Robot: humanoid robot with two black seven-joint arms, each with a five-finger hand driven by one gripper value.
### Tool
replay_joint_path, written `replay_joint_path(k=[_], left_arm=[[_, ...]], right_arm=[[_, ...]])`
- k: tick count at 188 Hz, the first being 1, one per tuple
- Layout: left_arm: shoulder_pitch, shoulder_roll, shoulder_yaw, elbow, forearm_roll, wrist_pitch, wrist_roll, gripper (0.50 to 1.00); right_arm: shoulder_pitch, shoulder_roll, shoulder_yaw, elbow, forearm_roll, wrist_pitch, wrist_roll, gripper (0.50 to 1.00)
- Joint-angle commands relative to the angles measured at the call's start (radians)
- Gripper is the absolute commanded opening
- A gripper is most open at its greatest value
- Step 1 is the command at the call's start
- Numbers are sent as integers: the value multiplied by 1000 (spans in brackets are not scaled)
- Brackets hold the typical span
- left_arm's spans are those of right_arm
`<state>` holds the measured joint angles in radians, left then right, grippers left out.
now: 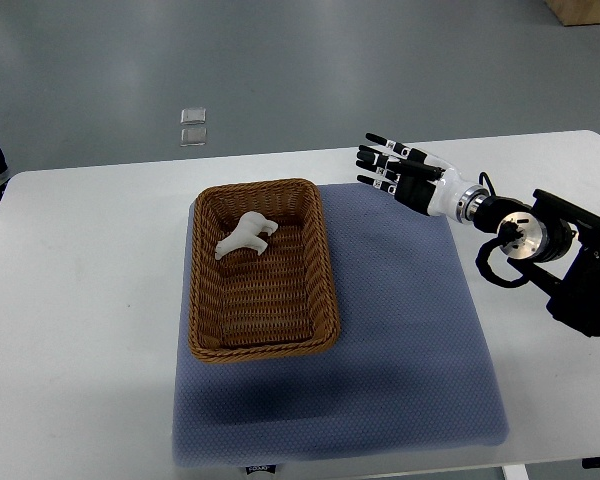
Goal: Place white bear in brown basket with right hand
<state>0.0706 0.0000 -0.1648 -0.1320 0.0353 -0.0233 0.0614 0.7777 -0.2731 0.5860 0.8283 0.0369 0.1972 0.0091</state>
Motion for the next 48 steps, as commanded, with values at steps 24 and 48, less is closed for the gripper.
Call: replay_joint_path(k=[24, 48], left_arm=[[0, 0, 1, 0, 0, 0, 0, 1000], [0, 0, 2, 0, 0, 0, 0, 1000]], right_arm=[[-11, 2, 0, 0, 0, 1, 2, 928], [-20, -5, 3, 0, 0, 7, 3, 928]])
